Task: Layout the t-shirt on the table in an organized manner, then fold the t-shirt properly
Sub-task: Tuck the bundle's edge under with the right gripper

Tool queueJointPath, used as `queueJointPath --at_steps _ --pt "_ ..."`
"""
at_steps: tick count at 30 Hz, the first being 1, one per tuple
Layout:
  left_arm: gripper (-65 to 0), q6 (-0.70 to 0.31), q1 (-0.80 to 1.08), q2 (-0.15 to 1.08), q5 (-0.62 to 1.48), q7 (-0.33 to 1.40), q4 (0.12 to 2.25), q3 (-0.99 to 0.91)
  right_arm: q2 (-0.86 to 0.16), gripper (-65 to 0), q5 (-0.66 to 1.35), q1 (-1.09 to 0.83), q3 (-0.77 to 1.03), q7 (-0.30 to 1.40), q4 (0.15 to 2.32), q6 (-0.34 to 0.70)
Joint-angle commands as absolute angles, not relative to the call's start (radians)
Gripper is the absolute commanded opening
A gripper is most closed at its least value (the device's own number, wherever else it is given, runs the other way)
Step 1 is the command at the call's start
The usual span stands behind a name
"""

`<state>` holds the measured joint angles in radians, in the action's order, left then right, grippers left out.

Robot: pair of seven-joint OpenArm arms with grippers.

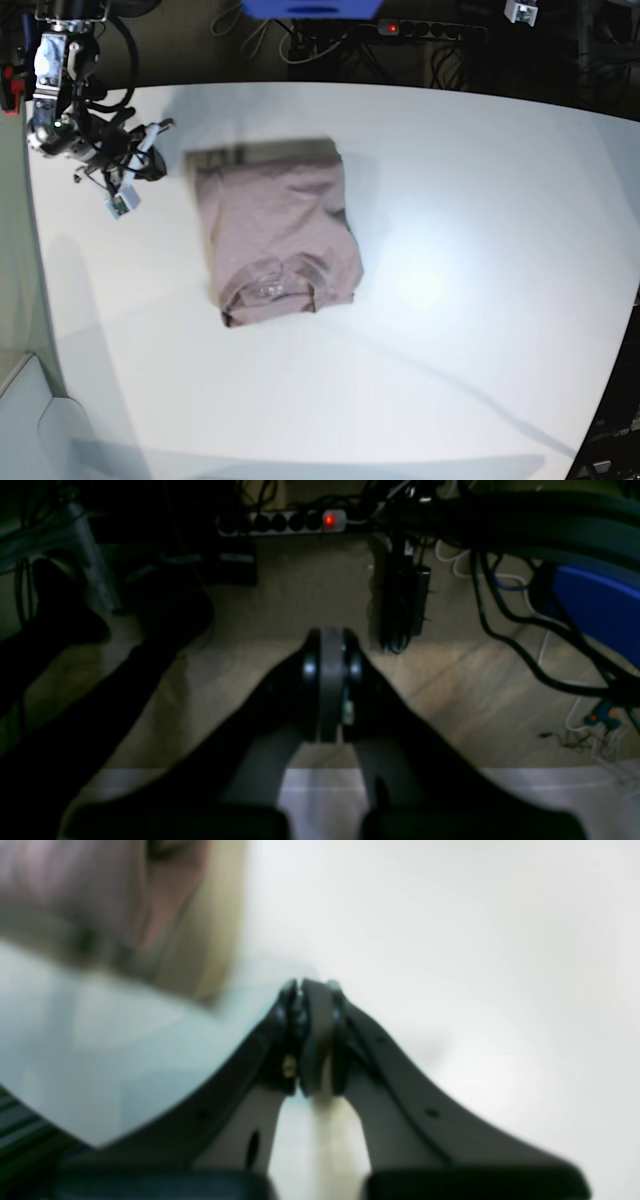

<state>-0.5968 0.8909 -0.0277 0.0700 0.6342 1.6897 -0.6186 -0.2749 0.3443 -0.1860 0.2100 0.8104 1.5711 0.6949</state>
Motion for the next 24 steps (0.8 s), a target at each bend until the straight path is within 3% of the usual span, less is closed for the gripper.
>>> queueJointPath --at_steps 1,10,24 --pt "-65.0 -0.596 0.912 -0.021 0.077 0.616 1.679 -0.625 -0.282 -62.8 0.361 -0.173 0.189 0.788 1.589 0.698" --pt "-65.0 -0.596 0.909 -0.013 0.071 0.587 1.624 -0.625 -0.219 -62.8 0.363 -0.159 0.114 0.792 1.59 0.698" --pt "-65.0 -0.596 0.881 0.038 0.07 0.598 1.626 -0.625 -0.211 -62.8 0.363 -0.182 0.001 0.794 1.715 0.698"
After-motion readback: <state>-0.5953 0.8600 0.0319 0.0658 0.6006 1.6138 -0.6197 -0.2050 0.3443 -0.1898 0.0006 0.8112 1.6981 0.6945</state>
